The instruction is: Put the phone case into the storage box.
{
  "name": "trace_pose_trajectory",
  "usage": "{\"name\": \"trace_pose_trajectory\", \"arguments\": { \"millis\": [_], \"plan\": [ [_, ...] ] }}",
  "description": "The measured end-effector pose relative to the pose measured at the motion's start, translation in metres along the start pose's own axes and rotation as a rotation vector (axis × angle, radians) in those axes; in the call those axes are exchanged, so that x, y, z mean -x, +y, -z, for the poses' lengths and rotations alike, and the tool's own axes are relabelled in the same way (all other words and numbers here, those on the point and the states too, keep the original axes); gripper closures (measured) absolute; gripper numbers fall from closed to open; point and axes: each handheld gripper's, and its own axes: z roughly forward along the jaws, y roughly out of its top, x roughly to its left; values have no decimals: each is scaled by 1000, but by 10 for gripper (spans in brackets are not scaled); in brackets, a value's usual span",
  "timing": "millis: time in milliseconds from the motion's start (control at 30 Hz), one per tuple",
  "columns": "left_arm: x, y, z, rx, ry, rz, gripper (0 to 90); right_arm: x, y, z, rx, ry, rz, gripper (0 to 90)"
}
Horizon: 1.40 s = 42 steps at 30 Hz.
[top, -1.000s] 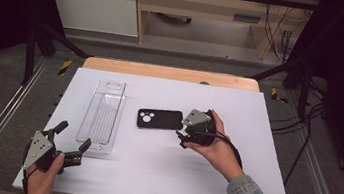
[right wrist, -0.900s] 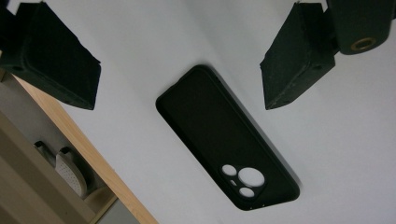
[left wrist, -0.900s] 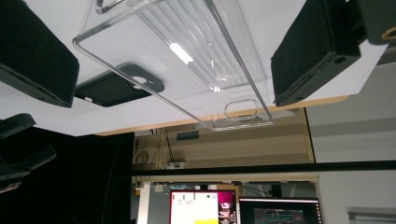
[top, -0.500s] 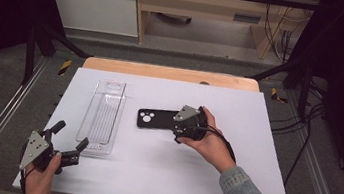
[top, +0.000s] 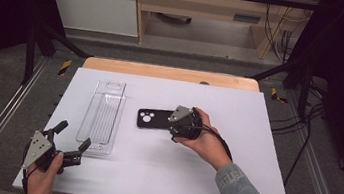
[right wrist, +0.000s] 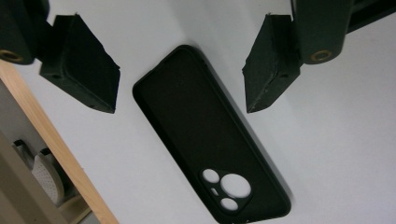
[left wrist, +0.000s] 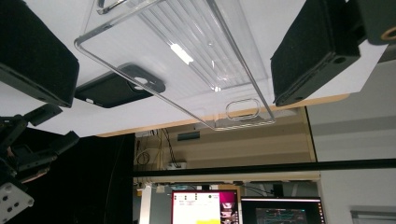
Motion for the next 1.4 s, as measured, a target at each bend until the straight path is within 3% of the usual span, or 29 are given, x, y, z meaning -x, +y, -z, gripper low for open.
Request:
{"name": "trace_pose_trajectory", "arguments": {
  "millis": [300, 767, 1067, 1300, 1400],
  "plan": [
    [0, 0, 1, 2, -2, -2, 6, -5, 10, -8, -25, 27, 75, 381],
    [-2, 1, 2, -4, 8, -8, 6, -5, 11, -17, -62, 77, 139, 552],
    [2, 1, 1, -16, -6, -40, 5, 8, 7, -24, -80, 102, 119, 633],
    [2, 1, 0, -27, -2, -42, 5, 6, 6, -32, -75, 140, 157, 692],
    [2, 1, 0, -29, -4, -45, 6, 5, 5, -34, -73, 149, 150, 715]
  ]
}}
